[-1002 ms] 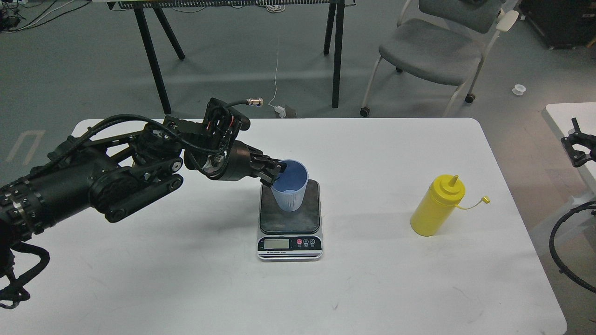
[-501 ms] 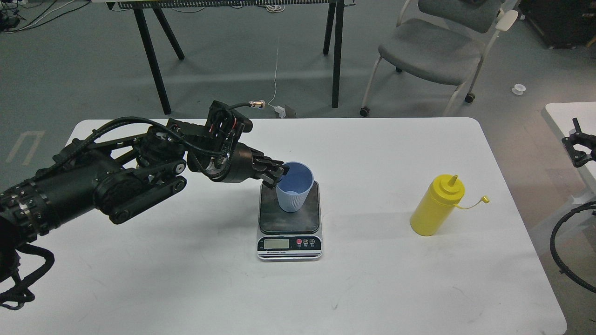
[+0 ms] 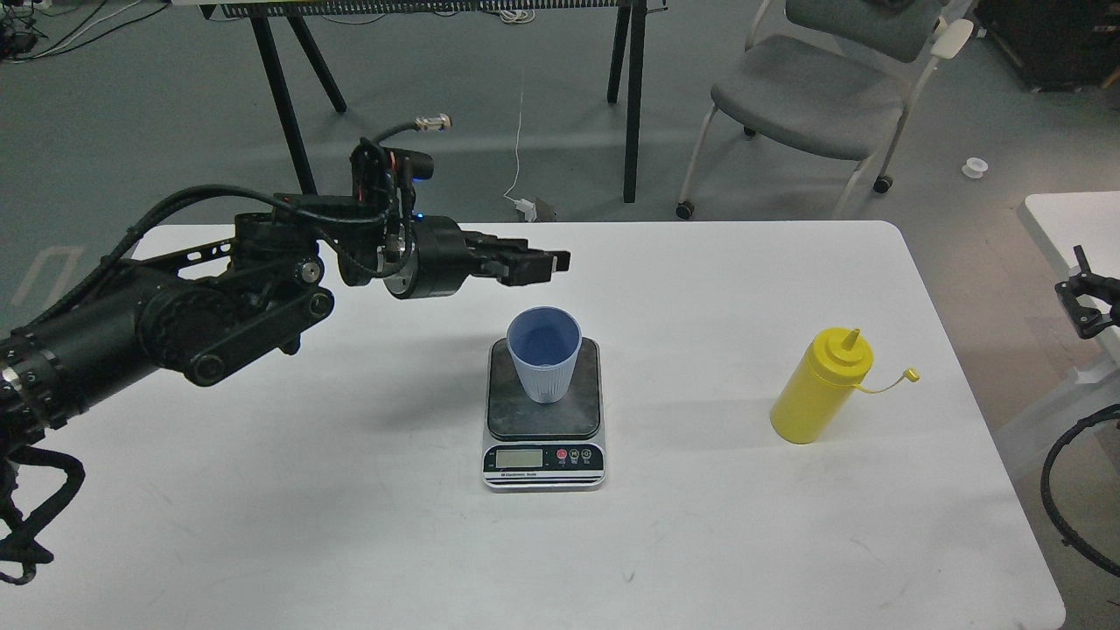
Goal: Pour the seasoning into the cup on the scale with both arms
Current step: 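Open the left gripper and withdraw it up from the cup, then move the right gripper to the yellow squeeze bottle and grasp it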
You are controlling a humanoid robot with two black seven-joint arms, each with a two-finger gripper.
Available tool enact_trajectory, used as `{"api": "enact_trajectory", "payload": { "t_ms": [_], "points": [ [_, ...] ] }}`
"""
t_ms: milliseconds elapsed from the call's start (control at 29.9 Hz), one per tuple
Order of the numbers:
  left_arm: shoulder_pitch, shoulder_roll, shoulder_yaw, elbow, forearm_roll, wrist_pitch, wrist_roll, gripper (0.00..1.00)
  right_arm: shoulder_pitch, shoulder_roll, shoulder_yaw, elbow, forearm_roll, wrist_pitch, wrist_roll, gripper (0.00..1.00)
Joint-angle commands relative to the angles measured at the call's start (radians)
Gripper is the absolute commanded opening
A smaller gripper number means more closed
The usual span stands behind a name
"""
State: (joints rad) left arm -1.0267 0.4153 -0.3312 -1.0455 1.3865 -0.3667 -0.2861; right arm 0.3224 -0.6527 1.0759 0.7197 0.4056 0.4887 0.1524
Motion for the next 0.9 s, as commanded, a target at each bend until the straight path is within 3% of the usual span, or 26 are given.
{"api": "enact_trajectory", "payload": {
  "t_ms": [0, 167, 301, 501, 869],
  "points": [
    [0.0, 0.003, -0.069, 0.004, -0.336, 0.003, -0.002, 0.97, -0.098, -0.056, -0.004, 0.16, -0.001, 0.0, -0.008, 1.0],
    [0.011, -0.01, -0.153, 0.1, -0.757, 0.002, -0.007, 0.99, -0.265, -0.105, -0.002, 0.398, -0.008, 0.0, -0.001, 1.0],
    [0.011, -0.042, -0.198, 0.229, -1.09, -0.012, -0.008, 0.99, -0.31, -0.081, -0.002, 0.399, -0.007, 0.0, 0.006, 1.0],
    [0.016, -0.041, -0.239, 0.355, -1.45, -0.014, -0.001, 0.99, -0.356, 0.062, -0.027, 0.397, 0.004, 0.0, 0.0, 1.0],
    [0.06, -0.035, -0.278, 0.374, -1.537, -0.011, 0.002, 0.99, -0.451, 0.292, -0.059, 0.449, -0.001, 0.0, 0.004, 1.0]
  ]
}}
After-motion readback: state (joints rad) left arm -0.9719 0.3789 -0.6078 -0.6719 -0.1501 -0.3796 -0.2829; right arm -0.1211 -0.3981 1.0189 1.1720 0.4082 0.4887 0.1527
